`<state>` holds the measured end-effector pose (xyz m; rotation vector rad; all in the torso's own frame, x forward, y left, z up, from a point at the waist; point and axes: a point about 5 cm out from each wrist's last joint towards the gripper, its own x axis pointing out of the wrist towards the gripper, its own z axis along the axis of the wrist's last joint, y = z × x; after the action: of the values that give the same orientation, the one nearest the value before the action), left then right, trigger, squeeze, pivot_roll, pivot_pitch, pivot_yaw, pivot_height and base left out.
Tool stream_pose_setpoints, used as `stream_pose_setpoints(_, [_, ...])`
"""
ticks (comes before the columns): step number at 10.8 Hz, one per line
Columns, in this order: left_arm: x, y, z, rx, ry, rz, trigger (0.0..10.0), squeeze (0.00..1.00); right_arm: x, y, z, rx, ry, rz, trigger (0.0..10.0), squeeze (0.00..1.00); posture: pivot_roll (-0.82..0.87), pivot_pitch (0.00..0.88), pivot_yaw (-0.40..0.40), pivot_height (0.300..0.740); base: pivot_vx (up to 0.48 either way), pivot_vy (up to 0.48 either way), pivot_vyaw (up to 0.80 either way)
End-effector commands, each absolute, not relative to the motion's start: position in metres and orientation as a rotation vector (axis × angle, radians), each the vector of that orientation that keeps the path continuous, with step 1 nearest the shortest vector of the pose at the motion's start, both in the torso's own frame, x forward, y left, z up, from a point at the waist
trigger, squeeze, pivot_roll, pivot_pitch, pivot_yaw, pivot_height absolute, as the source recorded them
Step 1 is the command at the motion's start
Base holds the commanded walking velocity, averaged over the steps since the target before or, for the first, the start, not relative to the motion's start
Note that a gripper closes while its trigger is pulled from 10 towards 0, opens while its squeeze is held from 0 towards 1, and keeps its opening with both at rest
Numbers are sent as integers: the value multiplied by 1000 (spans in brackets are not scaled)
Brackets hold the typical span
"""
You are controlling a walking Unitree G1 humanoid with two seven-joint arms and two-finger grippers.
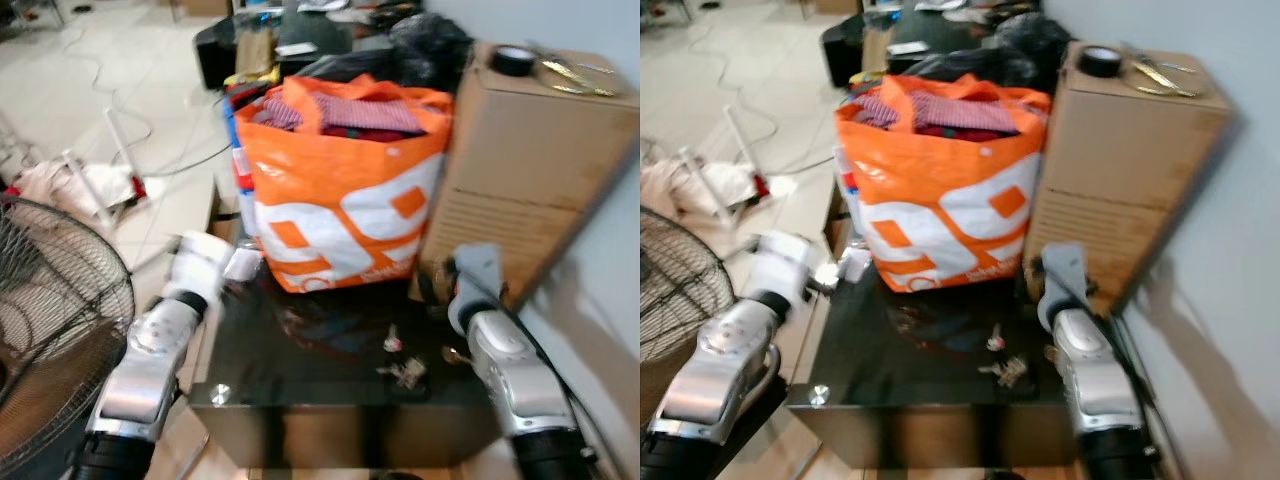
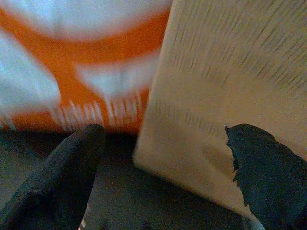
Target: Hang keys on a hook
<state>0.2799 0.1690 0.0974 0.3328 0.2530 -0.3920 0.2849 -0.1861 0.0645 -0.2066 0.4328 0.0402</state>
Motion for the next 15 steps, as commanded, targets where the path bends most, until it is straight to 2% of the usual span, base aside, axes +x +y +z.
stream_pose_setpoints(1, [277,167,89,345,298,-438,10000,0,282,-188,60,-230,472,52,10000,0,-49,0,11,740,0,0,0])
stream_pose_setpoints(2, [276,161,83,332,334,-506,10000,0,277,-194,55,-269,528,93,10000,0,-79,0,11,740,0,0,0])
stream_pose_setpoints(3, [273,148,73,314,404,-669,10000,0,266,-205,46,-314,643,170,10000,0,-109,0,7,740,0,0,0])
stream_pose_setpoints(6, [261,134,67,306,513,-923,10000,0,265,-228,23,-333,778,134,10000,0,-120,0,-17,740,0,0,0])
stream_pose_setpoints(9, [252,134,71,305,560,-1037,10000,0,264,-237,4,-291,843,141,10000,0,-114,0,13,740,0,0,0])
stream_pose_setpoints(14, [262,142,80,382,581,-1055,10000,0,268,-238,-6,-97,853,120,10000,0,-137,0,38,740,0,0,0])
stream_pose_setpoints(15, [263,140,80,376,583,-1067,10000,0,266,-237,-9,-72,856,109,9490,0,-140,0,42,740,0,0,0])
